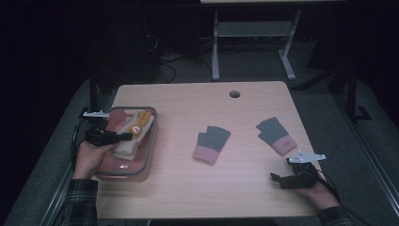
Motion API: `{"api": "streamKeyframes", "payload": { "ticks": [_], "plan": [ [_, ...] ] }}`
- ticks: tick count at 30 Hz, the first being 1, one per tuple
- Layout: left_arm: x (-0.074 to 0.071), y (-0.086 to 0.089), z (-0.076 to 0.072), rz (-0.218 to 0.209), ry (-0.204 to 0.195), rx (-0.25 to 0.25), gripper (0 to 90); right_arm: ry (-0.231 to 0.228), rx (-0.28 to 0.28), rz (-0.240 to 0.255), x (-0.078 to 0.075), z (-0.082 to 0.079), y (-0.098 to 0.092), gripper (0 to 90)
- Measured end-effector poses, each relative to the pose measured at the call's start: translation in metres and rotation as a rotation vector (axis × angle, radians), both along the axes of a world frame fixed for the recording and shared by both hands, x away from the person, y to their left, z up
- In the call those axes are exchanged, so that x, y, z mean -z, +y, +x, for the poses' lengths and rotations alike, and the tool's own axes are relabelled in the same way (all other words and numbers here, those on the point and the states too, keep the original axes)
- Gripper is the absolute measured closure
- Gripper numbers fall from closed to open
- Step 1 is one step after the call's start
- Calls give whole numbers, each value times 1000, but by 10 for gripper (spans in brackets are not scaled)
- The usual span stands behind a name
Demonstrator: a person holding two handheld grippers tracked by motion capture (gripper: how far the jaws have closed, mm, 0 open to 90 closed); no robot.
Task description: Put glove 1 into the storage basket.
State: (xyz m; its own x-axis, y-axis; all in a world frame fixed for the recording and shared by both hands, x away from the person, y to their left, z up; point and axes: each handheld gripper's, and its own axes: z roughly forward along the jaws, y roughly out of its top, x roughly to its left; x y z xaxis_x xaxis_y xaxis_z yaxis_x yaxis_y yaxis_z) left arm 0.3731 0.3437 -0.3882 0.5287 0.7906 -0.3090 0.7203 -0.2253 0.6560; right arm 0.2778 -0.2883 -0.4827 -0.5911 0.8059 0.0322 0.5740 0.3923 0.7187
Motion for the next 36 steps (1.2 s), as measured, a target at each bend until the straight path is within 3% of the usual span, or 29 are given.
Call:
{"api": "streamKeyframes", "payload": {
  "ticks": [12,14,21,26,27,29,32,34,36],
  "plan": [
    [16,-7,11,56,75,14,754,-1,0,0,0,0,0,90],
    [20,-7,13,45,92,15,749,-1,0,0,0,0,0,90],
    [31,-9,17,79,159,24,701,0,0,0,0,0,0,90],
    [36,-8,20,101,187,2,531,-1,0,0,0,0,0,90],
    [36,-8,20,121,172,-5,416,0,0,0,0,0,0,90],
    [36,-8,20,133,163,-14,319,-1,0,0,0,0,0,90],
    [33,-6,19,142,143,-37,245,-1,-1,0,0,0,0,90],
    [30,-5,18,118,120,-40,214,0,0,0,0,0,0,90],
    [25,-6,17,137,97,-36,193,-1,0,0,0,0,0,90]
  ]
}}
